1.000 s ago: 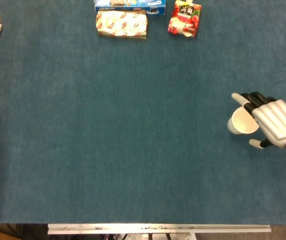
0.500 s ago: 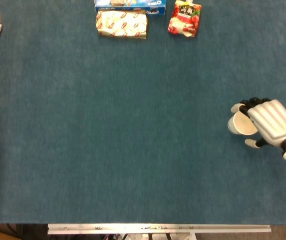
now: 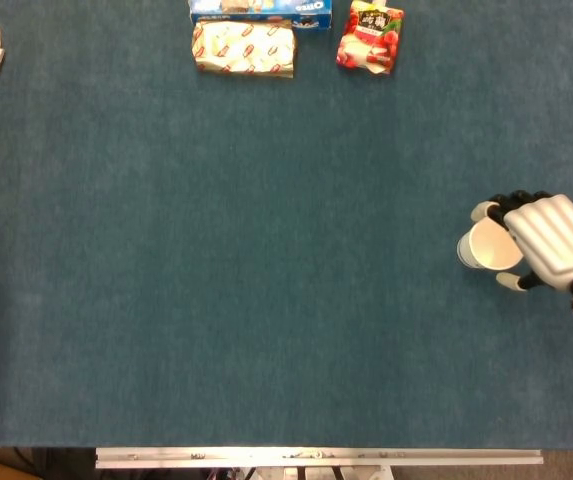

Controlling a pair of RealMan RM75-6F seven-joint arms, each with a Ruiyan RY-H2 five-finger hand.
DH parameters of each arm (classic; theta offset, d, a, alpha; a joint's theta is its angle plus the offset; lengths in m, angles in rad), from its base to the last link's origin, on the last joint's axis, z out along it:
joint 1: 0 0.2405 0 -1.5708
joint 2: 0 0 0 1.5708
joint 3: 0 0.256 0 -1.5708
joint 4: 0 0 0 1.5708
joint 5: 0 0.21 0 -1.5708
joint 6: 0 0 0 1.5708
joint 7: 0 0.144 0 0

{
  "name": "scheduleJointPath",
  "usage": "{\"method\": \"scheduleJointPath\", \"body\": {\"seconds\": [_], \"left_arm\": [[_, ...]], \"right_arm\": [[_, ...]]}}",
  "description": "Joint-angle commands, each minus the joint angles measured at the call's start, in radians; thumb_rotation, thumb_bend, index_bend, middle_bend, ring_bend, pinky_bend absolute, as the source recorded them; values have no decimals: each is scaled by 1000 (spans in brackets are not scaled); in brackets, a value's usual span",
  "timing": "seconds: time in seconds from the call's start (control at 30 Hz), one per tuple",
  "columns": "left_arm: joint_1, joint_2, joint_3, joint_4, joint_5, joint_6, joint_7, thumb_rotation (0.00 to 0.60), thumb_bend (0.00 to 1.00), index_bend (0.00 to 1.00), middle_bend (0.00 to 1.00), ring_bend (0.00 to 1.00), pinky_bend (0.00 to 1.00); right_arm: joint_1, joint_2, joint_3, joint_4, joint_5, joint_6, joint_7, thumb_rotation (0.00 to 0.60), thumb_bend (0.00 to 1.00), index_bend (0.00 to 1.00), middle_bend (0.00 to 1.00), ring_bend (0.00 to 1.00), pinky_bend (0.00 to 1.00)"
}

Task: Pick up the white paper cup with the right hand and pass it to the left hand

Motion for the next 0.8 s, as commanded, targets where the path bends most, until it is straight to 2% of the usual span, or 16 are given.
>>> {"method": "scheduleJointPath", "body": {"seconds": [0.03,0.5,0.8], "left_arm": [[1,-1,1,0,0,0,-1,600,252,319,345,307,597],[4,-10,3,8,0,-3,-6,600,252,319,349,311,597],[-5,-5,-3,-15,16,0,2,600,252,319,350,311,597]], "right_arm": [[1,1,-1,0,1,3,-1,600,0,358,366,347,423],[0,-4,-5,2,-1,24,4,600,0,418,426,418,441],[-1,52,9,-60,-19,43,50,600,0,419,430,422,441]]}}
